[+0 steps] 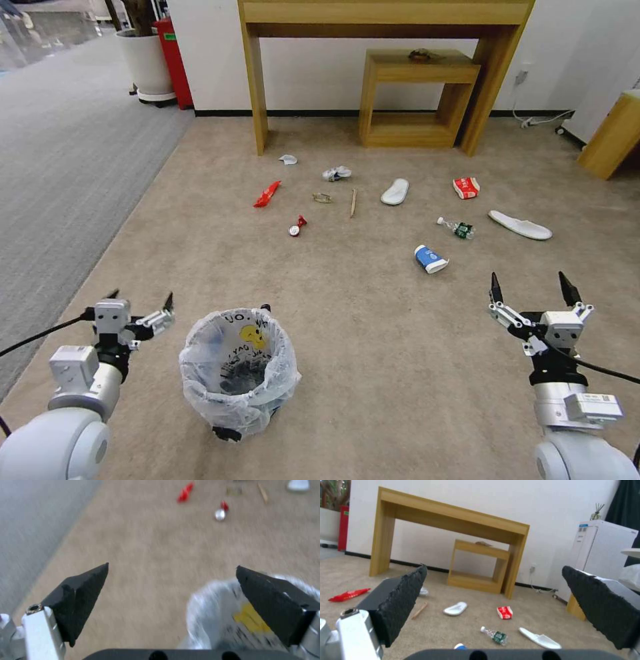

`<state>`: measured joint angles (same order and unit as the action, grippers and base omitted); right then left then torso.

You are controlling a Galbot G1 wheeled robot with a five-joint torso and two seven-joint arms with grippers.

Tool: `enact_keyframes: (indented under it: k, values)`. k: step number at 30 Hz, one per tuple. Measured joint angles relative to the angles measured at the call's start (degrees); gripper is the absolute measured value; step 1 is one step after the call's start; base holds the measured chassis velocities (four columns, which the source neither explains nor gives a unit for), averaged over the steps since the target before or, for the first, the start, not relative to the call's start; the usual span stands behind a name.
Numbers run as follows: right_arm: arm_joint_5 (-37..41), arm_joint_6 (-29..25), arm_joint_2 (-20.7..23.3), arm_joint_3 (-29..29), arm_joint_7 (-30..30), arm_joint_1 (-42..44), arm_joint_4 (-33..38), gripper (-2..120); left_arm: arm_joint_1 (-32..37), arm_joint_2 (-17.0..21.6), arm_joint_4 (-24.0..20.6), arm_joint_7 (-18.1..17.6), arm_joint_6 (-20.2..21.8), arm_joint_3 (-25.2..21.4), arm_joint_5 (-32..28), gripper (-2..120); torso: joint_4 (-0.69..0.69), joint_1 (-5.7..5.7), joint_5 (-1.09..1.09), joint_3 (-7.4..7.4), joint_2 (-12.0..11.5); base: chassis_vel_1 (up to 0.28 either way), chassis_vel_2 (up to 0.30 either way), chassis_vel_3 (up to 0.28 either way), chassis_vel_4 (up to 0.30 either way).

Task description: Pick up the trash bin and place the garbage on the floor into it.

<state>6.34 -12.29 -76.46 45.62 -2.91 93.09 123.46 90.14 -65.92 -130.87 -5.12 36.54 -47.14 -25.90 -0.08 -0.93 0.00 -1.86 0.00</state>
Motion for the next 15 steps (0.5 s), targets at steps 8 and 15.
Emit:
enact_keyframes:
  k: [8,15]
  values:
    - [0.0,0.0,0.2,0.0,0.0,0.1,0.0,100,-1.2,2.0,0.7,-4.6,6.3,1.3,-7.5,100,0.00,0.00,0.00,0.00,0.0,0.000,0.000,0.000,0.000]
    - [0.0,0.0,0.3,-0.2,0.1,-0.3,-0.4,100,-1.8,3.1,2.7,-7.4,6.3,3.2,-12.1,100,0.00,0.00,0.00,0.00,0.0,0.000,0.000,0.000,0.000]
